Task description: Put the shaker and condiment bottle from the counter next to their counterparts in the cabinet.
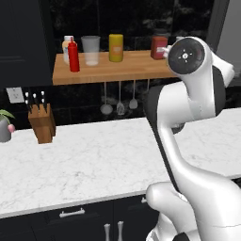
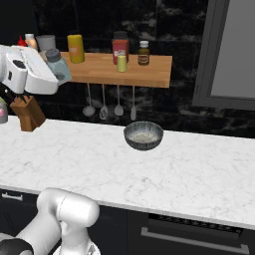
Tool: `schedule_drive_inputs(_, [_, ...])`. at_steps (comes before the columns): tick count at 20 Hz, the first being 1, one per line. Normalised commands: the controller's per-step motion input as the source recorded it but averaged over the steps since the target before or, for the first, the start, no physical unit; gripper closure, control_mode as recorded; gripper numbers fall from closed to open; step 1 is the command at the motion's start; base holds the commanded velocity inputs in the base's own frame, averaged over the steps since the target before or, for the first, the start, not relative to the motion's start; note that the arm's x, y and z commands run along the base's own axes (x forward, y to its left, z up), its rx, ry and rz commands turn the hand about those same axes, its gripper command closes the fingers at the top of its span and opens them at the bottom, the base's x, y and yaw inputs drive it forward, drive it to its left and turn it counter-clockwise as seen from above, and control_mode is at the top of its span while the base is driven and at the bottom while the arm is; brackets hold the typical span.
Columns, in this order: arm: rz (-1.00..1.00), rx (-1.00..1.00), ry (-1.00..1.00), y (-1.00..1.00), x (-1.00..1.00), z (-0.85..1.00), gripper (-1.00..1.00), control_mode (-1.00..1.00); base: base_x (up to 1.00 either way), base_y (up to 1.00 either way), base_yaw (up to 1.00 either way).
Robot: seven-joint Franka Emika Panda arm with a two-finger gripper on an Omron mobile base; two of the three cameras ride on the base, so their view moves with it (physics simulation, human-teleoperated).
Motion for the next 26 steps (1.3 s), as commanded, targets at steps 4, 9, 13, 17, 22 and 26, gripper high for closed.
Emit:
schedule_drive_inputs(4, [0.00,0.24,0.00,0.02,0.13,-0.15,1.00,-1.00,0.00,0.00,0.00])
schedule_drive_inputs(9, [0.00,0.17,-0.01,0.00,0.44,-0.04,1.00,-1.00,0.00,0.00,0.00])
schedule_drive_inputs(13, [0.00,0.01,-0.08,0.02,0.61,0.02,1.00,-1.00,0.00,0.00,0.00])
schedule_drive_inputs(17, [0.00,-0.02,-0.10,0.02,0.74,-0.32,1.00,-1.00,0.00,0.00,0.00])
schedule_drive_inputs(22, [0.03,0.00,-0.09,0.00,0.68,-0.36,1.00,-1.00,0.00,0.00,0.00])
schedule_drive_inputs(26, [0.01,0.05,-0.03,0.00,0.57,0.02,1.00,-1.00,0.00,0.00,0.00])
